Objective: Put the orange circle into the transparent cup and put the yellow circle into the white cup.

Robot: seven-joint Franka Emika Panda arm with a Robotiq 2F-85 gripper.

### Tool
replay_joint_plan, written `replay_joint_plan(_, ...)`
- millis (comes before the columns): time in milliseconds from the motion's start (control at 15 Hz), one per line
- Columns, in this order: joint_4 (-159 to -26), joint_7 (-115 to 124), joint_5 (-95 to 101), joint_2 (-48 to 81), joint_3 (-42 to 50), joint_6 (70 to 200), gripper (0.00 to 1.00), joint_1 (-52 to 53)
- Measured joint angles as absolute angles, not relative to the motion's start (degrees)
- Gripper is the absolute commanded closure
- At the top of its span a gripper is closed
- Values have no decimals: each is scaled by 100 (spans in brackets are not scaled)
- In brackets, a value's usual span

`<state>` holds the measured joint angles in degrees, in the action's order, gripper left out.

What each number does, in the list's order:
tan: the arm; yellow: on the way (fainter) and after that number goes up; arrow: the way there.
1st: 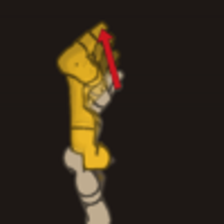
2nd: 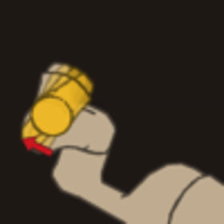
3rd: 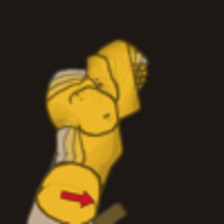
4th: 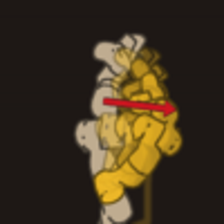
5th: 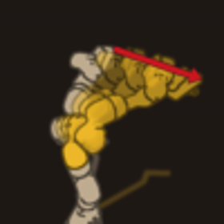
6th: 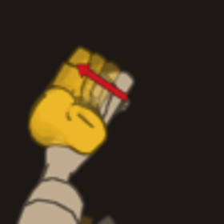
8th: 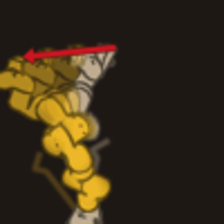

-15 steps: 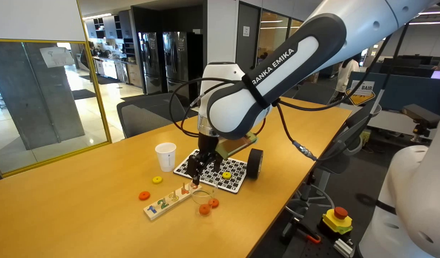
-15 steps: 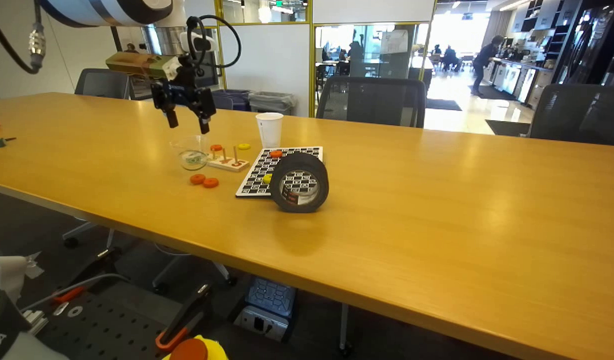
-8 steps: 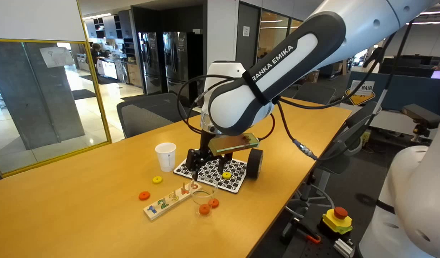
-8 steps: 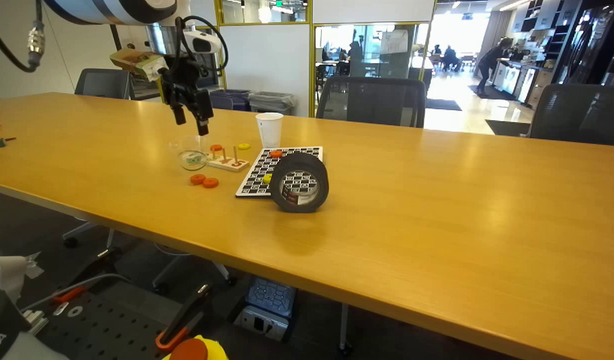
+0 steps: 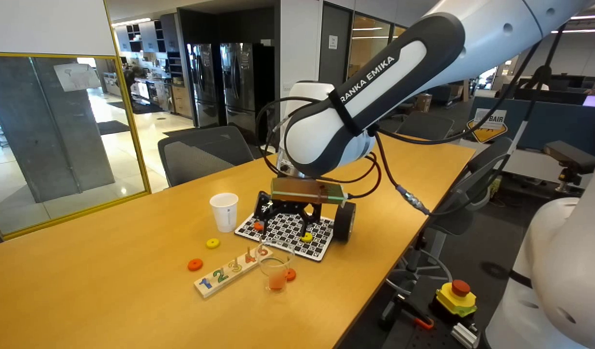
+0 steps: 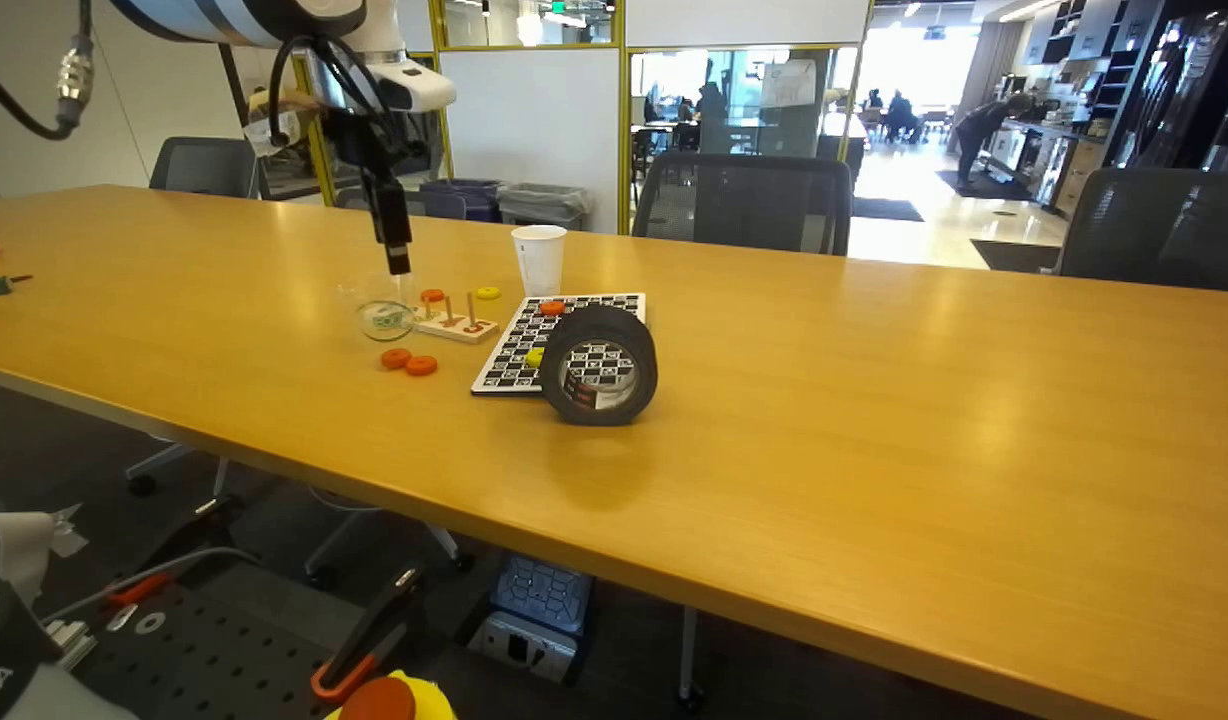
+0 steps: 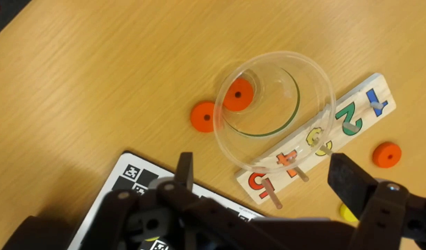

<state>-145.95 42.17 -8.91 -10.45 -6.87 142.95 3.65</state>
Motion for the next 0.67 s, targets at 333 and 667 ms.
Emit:
replay_joint_plan(333,-14595,5376,-893,-1058,-644,14299,0,84)
replay_joint_plan(667,-14594,6681,-891,-890,-615,14343,0,-104)
